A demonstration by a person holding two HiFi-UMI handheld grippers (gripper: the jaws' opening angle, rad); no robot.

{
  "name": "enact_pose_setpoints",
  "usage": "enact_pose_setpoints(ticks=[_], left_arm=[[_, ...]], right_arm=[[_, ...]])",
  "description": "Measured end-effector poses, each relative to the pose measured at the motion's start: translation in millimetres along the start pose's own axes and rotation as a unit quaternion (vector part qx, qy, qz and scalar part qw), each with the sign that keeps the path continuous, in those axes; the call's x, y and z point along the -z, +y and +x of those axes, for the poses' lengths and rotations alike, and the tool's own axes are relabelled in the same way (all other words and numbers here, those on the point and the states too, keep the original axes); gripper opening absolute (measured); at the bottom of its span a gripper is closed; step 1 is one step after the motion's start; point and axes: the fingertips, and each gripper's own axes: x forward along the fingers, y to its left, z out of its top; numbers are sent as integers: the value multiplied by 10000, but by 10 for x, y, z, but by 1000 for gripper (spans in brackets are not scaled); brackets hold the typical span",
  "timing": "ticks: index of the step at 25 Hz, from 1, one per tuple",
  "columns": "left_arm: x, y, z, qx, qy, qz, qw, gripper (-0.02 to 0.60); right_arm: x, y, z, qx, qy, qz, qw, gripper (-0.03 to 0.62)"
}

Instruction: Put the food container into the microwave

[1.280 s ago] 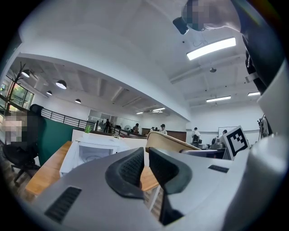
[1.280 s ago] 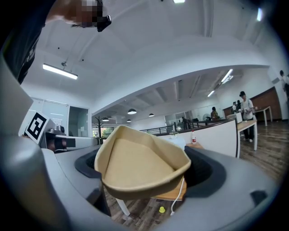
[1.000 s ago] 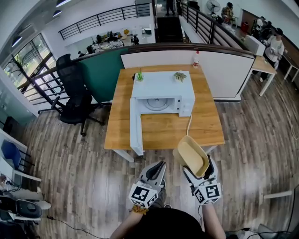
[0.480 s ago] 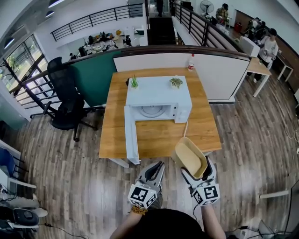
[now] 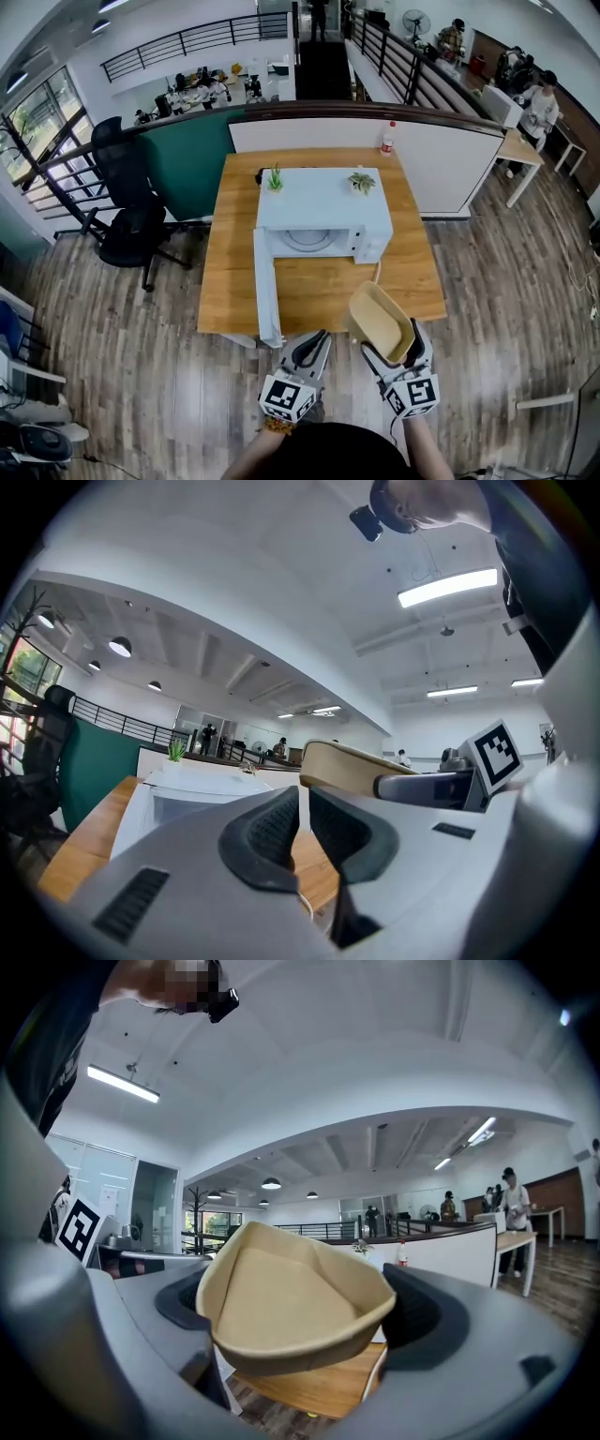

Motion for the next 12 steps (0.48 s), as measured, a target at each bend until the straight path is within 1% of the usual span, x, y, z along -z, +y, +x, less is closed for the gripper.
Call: enact_pose_setpoints(ticks=[4,8,12], left_arm=[[26,153,39,-68,-45,-17,10000,51],[86,215,83,27,-80,11,10000,51],[75,258,71,44,-120,75,9999,51]], right_arm=[[-22,7,180,69,-34,-95,9999,534],[-46,24,277,111,-88,-139,9998,534],[-85,17,319,225,-189,-161,9994,534]])
